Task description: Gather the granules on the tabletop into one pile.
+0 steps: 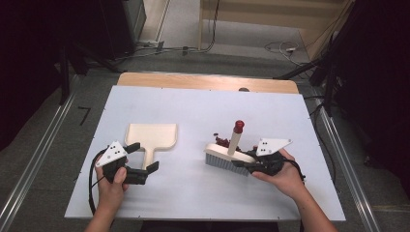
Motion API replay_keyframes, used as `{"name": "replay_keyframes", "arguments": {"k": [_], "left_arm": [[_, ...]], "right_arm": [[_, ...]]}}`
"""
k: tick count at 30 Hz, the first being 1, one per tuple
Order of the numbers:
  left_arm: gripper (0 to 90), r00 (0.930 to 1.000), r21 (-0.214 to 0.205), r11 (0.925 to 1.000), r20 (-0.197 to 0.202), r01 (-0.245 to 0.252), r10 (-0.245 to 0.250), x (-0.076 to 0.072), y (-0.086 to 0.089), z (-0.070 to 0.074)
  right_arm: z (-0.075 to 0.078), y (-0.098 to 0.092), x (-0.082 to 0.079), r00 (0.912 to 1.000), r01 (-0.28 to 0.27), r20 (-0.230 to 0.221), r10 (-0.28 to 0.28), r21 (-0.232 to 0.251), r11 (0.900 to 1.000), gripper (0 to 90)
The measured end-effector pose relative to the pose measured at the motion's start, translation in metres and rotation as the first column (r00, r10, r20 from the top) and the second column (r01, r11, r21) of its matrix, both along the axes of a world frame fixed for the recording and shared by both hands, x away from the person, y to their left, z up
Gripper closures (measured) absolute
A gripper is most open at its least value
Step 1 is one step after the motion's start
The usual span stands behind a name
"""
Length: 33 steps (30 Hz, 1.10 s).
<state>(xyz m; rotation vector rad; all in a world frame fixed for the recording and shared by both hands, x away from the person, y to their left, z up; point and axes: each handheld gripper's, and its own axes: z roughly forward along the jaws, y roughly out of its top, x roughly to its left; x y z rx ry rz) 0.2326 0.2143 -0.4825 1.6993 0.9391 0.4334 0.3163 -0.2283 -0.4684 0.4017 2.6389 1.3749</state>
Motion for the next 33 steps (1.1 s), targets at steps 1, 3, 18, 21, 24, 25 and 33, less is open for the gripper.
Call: {"name": "replay_keyframes", "arguments": {"k": [1, 3, 18, 21, 24, 25, 33], "left_arm": [[0.0, 1.0000, -0.001, 1.0000, 0.001, 0.000, 0.000, 0.000, 0.000, 0.000], [0.0, 1.0000, -0.004, 1.0000, 0.001, -0.002, 0.002, 0.000, 0.001, 0.000], [0.0, 1.0000, -0.004, 1.0000, 0.001, -0.001, 0.001, 0.000, 0.001, 0.000], [0.0, 1.0000, -0.005, 1.0000, 0.001, -0.001, 0.001, 0.000, 0.000, 0.000], [0.0, 1.0000, -0.004, 1.0000, 0.001, 0.000, 0.000, 0.000, 0.000, 0.000], [0.0, 1.0000, -0.005, 1.0000, 0.001, 0.000, 0.000, 0.000, 0.000, 0.000], [0.0, 1.0000, -0.004, 1.0000, 0.001, 0.000, 0.000, 0.000, 0.000, 0.000]], "right_arm": [[-0.001, -0.001, 0.004, 1.0000, 0.006, 0.002, -0.006, 0.002, 1.0000, 65.5], [-0.002, -0.004, 0.011, 0.9998, 0.016, -0.007, -0.016, 0.013, 0.9998, 65.5], [-0.001, 0.000, 0.041, 0.9991, 0.010, 0.041, -0.010, -0.008, 0.9999, 65.6], [-0.001, -0.001, 0.046, 0.9990, 0.018, 0.040, -0.018, -0.002, 0.9998, 65.6], [0.000, -0.001, 0.050, 0.9984, 0.031, 0.048, -0.031, -0.002, 0.9995, 65.6], [0.000, -0.002, 0.050, 0.9984, 0.040, 0.041, -0.040, -0.001, 0.9992, 65.5], [0.000, -0.002, 0.056, 0.9984, 0.046, 0.032, -0.047, 0.013, 0.9988, 65.5]]}}
